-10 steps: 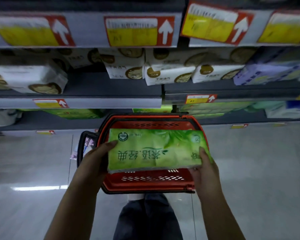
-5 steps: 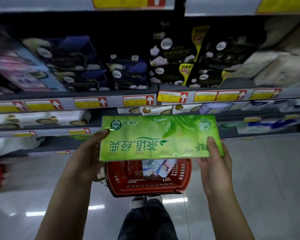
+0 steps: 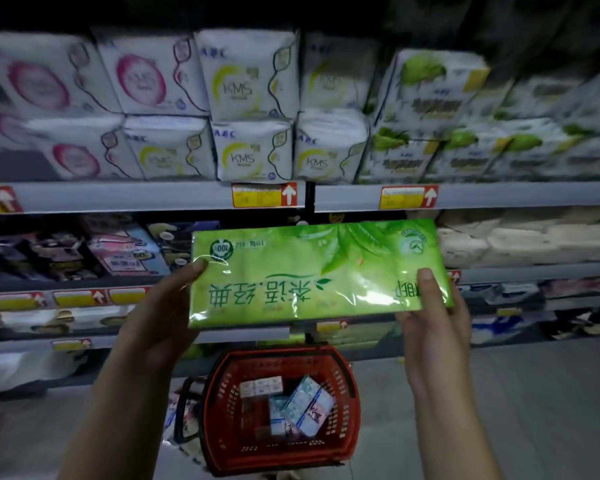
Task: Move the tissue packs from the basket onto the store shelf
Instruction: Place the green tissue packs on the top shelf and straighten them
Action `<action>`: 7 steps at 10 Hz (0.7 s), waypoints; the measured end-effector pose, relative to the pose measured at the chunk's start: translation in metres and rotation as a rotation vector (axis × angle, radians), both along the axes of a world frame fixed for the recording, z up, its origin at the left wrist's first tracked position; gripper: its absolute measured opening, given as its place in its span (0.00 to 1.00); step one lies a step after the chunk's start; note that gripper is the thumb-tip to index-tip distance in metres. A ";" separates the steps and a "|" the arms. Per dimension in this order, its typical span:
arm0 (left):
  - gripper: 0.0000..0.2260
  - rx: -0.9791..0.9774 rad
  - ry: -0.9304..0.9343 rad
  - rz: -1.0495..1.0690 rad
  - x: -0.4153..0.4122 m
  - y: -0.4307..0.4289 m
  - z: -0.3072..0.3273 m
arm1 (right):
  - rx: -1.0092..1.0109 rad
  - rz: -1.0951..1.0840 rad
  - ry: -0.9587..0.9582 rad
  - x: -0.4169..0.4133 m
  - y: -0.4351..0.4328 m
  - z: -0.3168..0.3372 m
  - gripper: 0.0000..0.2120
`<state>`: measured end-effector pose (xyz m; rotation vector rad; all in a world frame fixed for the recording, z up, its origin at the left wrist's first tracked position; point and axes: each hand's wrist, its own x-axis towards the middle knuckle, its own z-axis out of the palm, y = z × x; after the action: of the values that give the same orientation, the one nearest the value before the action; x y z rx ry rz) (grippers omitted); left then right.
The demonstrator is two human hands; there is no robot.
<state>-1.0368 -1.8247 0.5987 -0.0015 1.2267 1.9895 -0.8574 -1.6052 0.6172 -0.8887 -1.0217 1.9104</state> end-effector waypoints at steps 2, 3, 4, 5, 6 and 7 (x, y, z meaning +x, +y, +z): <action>0.33 0.097 0.238 -0.107 0.006 0.006 0.060 | -0.006 -0.049 0.153 0.001 -0.004 0.031 0.45; 0.36 0.126 0.254 -0.073 0.005 0.003 0.070 | -0.040 -0.025 0.225 0.001 -0.004 0.037 0.45; 0.30 0.151 0.238 -0.013 0.010 0.002 0.073 | -0.147 0.038 0.271 0.000 -0.009 0.038 0.51; 0.16 0.128 0.231 0.036 0.011 0.001 0.075 | -0.221 0.123 0.454 -0.008 -0.017 0.038 0.42; 0.31 0.158 0.272 0.077 0.010 0.000 0.079 | -0.253 0.161 0.613 -0.013 -0.022 0.042 0.35; 0.38 0.218 0.253 0.093 0.014 0.002 0.082 | -0.306 0.228 0.575 -0.020 -0.031 0.046 0.46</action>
<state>-1.0227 -1.8228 0.6807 0.3151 1.1747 2.2484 -0.8775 -1.6361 0.6633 -0.3392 -0.5058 2.3638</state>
